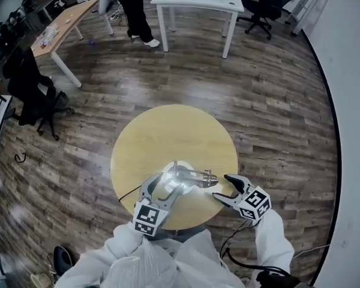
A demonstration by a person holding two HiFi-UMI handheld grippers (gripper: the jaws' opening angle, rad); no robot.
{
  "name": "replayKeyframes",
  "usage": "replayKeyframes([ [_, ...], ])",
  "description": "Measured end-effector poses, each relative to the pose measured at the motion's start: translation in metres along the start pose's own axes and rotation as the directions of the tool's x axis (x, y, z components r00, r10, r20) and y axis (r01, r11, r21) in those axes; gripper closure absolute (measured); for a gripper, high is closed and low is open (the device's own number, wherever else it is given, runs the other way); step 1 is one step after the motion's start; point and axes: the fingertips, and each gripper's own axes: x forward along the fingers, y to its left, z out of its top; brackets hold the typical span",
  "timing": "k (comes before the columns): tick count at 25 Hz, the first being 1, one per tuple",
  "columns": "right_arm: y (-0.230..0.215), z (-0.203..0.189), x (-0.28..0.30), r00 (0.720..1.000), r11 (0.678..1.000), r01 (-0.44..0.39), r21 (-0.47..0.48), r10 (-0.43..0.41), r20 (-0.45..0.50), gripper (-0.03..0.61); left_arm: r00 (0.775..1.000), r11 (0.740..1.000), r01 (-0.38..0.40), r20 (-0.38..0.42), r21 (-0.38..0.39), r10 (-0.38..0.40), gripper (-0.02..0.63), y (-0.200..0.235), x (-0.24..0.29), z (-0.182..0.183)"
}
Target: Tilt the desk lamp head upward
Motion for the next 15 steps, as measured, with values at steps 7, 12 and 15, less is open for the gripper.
replayKeyframes([
  [7, -0.008, -0.003, 0.045, 0.983, 0.976, -0.18, -0.125, 0.175, -0.054, 0.259, 0.997, 0.997, -0.048, 0.059, 0.053, 0.045, 0.353, 0.005, 0.031, 0.026],
  [12, -0.003, -0.004, 0.06, 0.955, 0.953, -0.293, -0.076, 0.288, -0.068, 0.292, 0.996, 0.999, -0.023, 0.088, 0.041, 0.019, 0.398, 0.004, 0.046, 0.039],
  [15, 0.0, -0.004, 0.061, 0.952, 0.952, -0.302, -0.054, 0.298, -0.07, 0.298, 0.996, 0.999, -0.029, 0.088, 0.047, 0.024, 0.517, -0.002, 0.046, 0.037],
])
